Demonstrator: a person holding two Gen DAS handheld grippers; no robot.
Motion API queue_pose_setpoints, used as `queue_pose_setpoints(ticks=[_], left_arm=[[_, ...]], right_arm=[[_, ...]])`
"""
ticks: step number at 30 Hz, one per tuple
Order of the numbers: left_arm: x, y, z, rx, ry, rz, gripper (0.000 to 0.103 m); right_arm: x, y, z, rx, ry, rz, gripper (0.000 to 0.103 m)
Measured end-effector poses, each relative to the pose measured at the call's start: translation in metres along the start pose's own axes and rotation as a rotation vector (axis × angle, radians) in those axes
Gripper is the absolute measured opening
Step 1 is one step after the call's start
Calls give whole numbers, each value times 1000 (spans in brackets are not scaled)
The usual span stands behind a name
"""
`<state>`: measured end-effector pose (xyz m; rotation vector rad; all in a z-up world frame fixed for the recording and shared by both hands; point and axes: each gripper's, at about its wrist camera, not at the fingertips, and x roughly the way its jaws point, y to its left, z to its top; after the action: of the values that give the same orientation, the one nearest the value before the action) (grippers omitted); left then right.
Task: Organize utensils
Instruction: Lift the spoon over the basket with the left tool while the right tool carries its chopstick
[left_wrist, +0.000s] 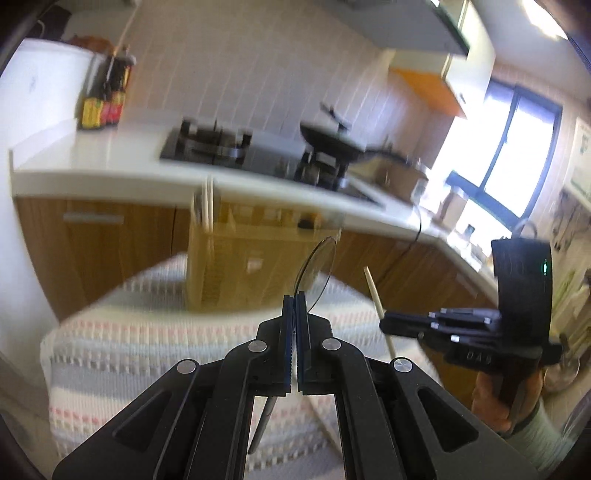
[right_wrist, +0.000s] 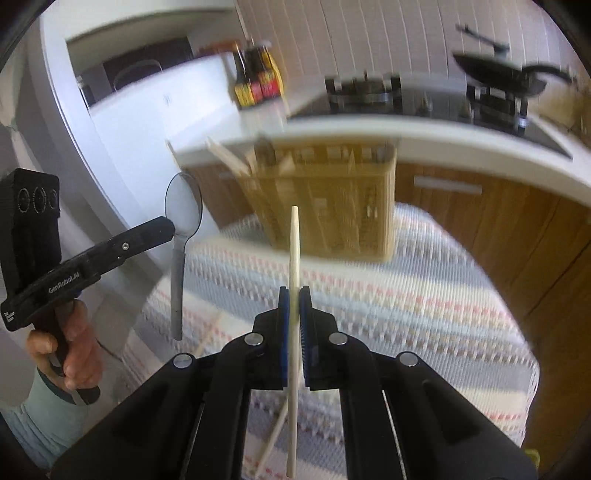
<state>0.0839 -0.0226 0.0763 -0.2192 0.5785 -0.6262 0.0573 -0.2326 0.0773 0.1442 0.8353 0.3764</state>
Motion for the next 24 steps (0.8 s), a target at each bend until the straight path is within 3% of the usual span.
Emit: queue_pose_setpoints(ticks=[5,9,15,19,24], left_arm=[[-4,-2,42,-27,-180,-22,0],[7,0,71,-63,-277,-37,0],[30,13,96,-102,-356,-41,0],[48,27,102,-118,-382,-22,0],[61,44,103,-167,-415,-20,0]], right_arm=[[-11,5,38,0,-142,-8,4],[-14,3,73,15,-242,-28,4],[-1,-12,118,25,-364,-38,4],[5,-23,139,43,-466,-94,4],[23,-40,155,90,-495,-114,4]])
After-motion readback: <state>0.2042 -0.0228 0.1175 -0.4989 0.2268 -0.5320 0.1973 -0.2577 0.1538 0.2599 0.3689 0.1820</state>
